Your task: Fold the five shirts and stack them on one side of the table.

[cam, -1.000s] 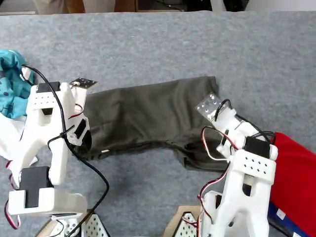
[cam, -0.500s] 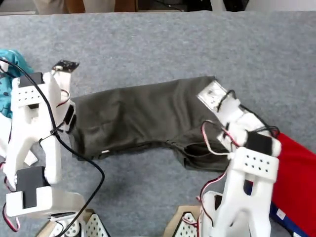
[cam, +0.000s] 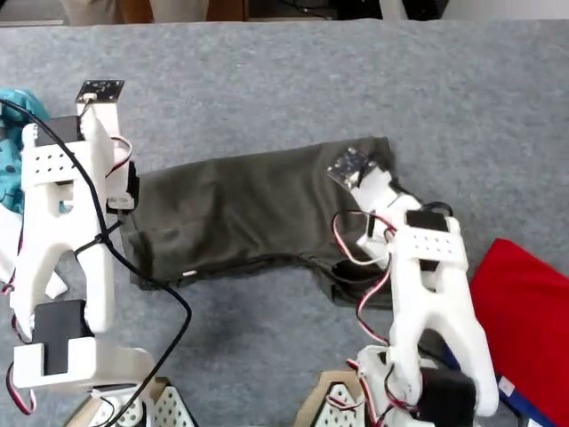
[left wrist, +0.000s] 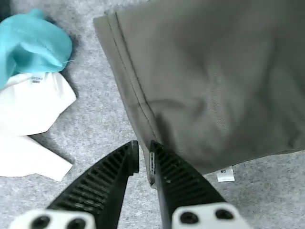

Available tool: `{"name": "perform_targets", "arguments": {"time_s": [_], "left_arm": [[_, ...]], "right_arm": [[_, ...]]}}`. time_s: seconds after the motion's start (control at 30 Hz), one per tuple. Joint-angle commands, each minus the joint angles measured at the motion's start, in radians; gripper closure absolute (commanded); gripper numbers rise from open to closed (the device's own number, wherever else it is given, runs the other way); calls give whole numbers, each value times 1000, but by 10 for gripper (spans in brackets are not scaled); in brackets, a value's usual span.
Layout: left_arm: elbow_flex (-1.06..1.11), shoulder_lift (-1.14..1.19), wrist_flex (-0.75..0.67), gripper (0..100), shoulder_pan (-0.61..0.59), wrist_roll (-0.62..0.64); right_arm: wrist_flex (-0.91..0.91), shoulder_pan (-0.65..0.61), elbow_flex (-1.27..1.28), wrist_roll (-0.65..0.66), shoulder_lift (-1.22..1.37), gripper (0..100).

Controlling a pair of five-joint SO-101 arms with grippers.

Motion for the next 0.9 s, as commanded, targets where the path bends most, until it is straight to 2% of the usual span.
{"name": "perform_targets", "arguments": {"time_s": [0.0, 0.27, 0.63, 0.87], "left_arm": [[-44, -33, 3, 947, 17, 11], [-46, -33, 48, 944, 17, 9], [-46, -33, 51, 944, 17, 9], [-52, -33, 49, 946, 17, 20]], "right_arm": [[35, -19, -61, -6, 7, 993], [123, -13, 36, -6, -42, 993], [307, -13, 263, 34, -570, 994], [305, -12, 262, 51, -641, 993]]}}
